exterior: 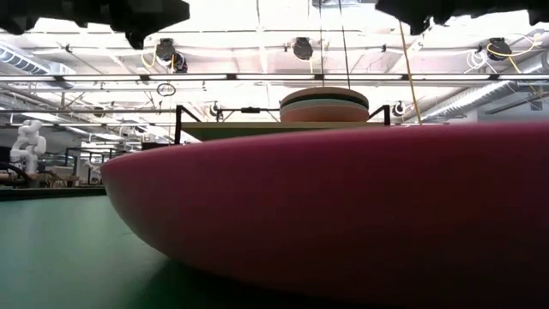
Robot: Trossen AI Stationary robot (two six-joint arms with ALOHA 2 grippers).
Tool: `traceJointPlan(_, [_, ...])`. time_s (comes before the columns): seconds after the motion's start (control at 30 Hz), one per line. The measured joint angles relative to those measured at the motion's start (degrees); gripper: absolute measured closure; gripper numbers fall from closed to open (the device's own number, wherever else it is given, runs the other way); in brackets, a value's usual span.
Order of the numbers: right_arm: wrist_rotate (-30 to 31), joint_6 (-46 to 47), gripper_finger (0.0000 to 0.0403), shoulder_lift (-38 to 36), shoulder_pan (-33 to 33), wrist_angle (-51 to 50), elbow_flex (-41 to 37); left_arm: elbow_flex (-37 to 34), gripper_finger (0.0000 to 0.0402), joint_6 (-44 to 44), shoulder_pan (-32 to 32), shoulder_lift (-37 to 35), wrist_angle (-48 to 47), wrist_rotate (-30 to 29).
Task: Place and stack plates onto a shelf
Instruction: Put the white plate on the shelf
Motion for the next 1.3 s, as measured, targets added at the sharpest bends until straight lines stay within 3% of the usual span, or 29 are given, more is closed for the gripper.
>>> traceJointPlan(0.27, [0.09, 0.6, 0.0273, 5.43, 0.0, 3.9, 0.0, -1.5, 0.0309, 0.77, 1.45, 0.07, 3.05, -0.13])
traceJointPlan(0.43, [4.49, 4.26, 0.0273, 9.9, -0.16, 2.25, 0.02, -1.5, 0.0309, 1.54, 1.49, 0.09, 3.49, -0.17])
traceJointPlan(0.67, [-0.27, 13.2, 0.0273, 15.06, -0.04, -6.07, 0.0, -1.5, 0.0309, 1.55, 1.49, 0.09, 3.49, -0.24])
traceJointPlan(0.87, [0.32, 14.92, 0.0273, 15.95, -0.03, -19.7, 0.02, -1.5, 0.0309, 0.17, 1.49, 0.09, 3.46, -0.5])
traceJointPlan(1.13, [10.73, 24.81, 0.0273, 15.69, -0.46, -41.38, 0.0, -1.5, 0.0309, -0.33, 1.49, 0.09, 3.4, -0.57])
traceJointPlan(1.3, [20.85, 33.95, 0.0273, 15.69, -1.35, -51.75, 0.0, -1.5, 0.0309, -0.33, 1.49, 0.09, 3.37, -0.63])
